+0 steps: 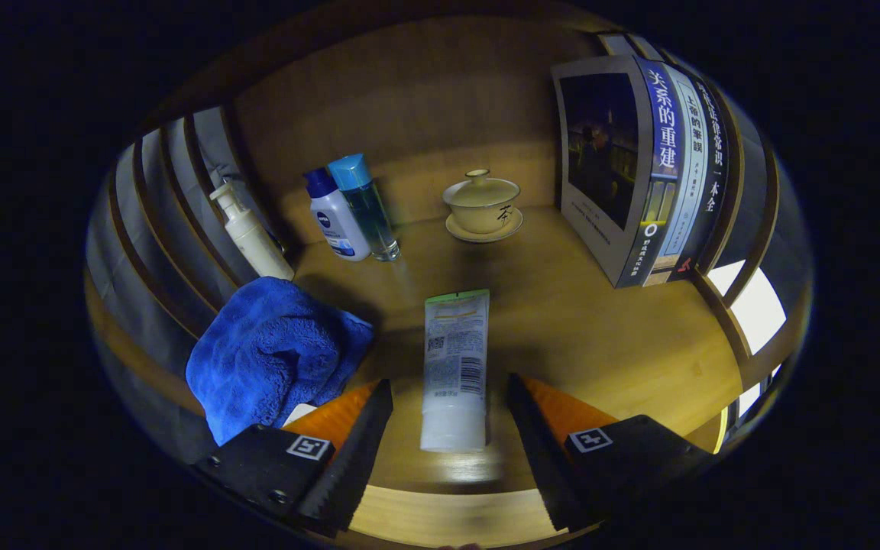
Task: Pull open the drawer, take out the items inside it, and place them on the countertop above the cabinet.
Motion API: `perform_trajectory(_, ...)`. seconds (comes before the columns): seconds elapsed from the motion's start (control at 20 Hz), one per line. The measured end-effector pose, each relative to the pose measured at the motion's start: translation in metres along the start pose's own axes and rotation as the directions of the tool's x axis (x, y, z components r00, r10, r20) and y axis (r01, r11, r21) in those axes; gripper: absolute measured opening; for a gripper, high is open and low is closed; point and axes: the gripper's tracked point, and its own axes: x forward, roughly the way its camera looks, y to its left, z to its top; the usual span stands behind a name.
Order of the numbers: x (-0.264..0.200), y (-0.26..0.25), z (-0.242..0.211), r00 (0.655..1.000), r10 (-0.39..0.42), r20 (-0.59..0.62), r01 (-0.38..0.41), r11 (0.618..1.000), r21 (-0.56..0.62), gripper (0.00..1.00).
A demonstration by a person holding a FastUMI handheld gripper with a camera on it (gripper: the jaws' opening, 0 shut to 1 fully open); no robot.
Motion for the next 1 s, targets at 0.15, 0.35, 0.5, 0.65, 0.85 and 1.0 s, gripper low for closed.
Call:
perform_trajectory(0.15, -0.003, -0.001, 0.003, 1.000, -0.004, 0.016, 0.004, 1.000, 0.005, 0.98)
perform_trajectory(0.35, -0.029, 0.009, 0.018, 0.993, 0.013, 0.119, -0.014, 1.000, 0.008, 0.99)
perform_trajectory(0.5, -0.067, 0.027, 0.020, 0.976, 0.081, 0.201, -0.077, 0.997, -0.025, 0.99)
perform_trajectory(0.65, -0.110, 0.035, 0.018, 0.950, 0.118, 0.291, -0.108, 0.993, -0.053, 0.99)
perform_trajectory(0.85, -0.169, 0.038, 0.017, 0.899, 0.134, 0.416, -0.090, 0.988, -0.124, 0.99)
perform_trajectory(1.0, -0.211, 0.037, 0.003, 0.860, 0.130, 0.494, -0.062, 0.986, -0.153, 0.98)
